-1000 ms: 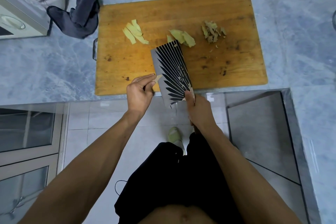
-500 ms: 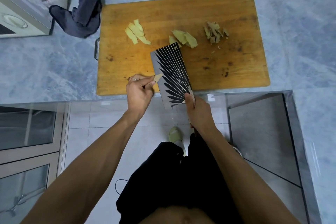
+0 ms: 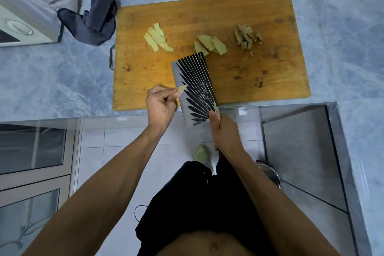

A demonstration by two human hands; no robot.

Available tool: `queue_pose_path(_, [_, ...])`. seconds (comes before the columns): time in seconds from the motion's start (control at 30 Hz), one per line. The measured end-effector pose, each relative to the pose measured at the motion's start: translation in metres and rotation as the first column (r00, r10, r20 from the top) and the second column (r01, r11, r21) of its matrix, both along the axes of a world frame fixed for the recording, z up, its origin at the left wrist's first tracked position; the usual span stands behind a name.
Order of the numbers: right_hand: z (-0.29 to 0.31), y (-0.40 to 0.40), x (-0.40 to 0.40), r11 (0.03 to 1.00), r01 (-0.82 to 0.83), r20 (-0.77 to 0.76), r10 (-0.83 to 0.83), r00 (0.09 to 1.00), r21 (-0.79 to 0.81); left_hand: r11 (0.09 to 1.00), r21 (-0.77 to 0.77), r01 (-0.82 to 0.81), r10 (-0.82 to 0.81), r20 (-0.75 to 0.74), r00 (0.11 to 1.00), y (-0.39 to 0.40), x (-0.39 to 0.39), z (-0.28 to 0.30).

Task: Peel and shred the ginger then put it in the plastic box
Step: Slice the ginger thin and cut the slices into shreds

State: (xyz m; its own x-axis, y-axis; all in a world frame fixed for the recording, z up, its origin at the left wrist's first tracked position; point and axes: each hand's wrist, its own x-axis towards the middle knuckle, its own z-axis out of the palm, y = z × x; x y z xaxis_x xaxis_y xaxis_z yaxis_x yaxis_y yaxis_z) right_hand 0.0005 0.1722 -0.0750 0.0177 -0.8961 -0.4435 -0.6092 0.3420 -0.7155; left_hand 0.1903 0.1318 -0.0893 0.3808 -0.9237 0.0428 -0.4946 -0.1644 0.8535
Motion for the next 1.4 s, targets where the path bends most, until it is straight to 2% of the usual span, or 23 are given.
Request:
queue_pose_path(0.13, [-0.003,0.006,0.003,0.999,0.019,-0.038,-0.02,0.999,-0.04,1.0,-0.003,-0.013,0.013,-0.004,1.0,-0.001,-0.003,0.001])
queue_pose_path(0.37, [0.004,0.016,-0.001,1.0,-0.009,0.017,0.009,1.0,0.006,0.999,0.007,-0.041,0.041,-0.009,0.999,-0.001,-0.004,0.002])
queue_pose_path(0.7, [-0.002,0.009,0.016,0.999,0.023,0.039,-0.022,0.999,-0.028,1.0,0.01,-0.019,0.019,0.015,1.0,-0.006,0.008,0.0])
queue_pose_path(0.9, [-0.005,0.013,0.012,1.0,0.015,0.032,-0.015,0.999,-0.01,0.999,0.012,-0.046,0.046,-0.023,0.999,-0.003,0.003,0.001])
queue_pose_path(1.13, [-0.003,0.009,0.023,1.0,0.013,0.042,-0.013,0.999,-0.004,1.0,0.016,0.023,-0.022,-0.016,1.0,0.001,0.01,0.003])
queue_pose_path(1.4, [-0.009,0.0,0.041,1.0,0.014,0.066,-0.014,0.998,-0.003,0.997,-0.019,0.078,-0.076,0.108,0.991,0.001,0.02,0.005])
